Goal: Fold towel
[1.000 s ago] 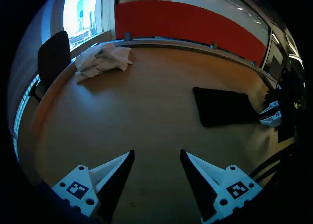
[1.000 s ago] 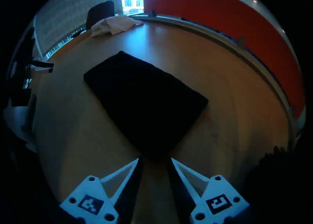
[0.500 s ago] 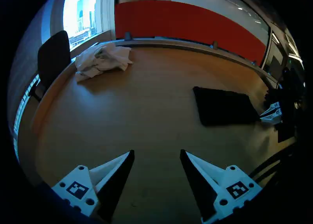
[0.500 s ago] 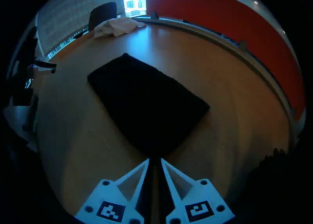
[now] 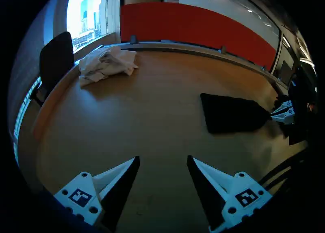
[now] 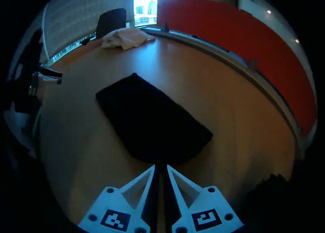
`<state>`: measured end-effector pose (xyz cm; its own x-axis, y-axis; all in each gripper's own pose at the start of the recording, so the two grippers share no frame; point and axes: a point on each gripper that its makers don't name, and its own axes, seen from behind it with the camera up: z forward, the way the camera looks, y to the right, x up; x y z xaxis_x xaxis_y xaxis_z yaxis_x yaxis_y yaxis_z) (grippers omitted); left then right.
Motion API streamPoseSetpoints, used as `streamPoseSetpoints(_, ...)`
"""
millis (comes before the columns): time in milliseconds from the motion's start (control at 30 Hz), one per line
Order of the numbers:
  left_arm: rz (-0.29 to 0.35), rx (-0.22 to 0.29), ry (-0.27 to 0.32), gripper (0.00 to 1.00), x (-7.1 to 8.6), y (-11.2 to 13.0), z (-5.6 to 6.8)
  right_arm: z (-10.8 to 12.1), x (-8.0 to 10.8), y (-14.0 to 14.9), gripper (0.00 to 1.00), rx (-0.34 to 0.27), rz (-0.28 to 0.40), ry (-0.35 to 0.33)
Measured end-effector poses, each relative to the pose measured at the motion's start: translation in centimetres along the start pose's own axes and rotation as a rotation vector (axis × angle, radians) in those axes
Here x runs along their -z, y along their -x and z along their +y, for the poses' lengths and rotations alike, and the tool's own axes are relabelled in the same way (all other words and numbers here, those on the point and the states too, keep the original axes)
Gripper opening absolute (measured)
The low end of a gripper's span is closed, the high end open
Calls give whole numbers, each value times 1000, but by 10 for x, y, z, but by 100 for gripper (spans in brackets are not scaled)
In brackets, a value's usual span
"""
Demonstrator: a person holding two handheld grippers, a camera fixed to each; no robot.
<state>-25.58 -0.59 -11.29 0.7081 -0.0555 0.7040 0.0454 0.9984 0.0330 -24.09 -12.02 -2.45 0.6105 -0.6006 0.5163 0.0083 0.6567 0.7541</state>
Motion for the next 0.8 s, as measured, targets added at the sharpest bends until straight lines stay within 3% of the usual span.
streamPoseSetpoints(467,17,12,4,86,7,-3,-3,-11,11,-95,5,101,123,13)
streamPoseSetpoints(800,30,24,12,86,9,-7,-4,-21,11,-128,5,153,153,5)
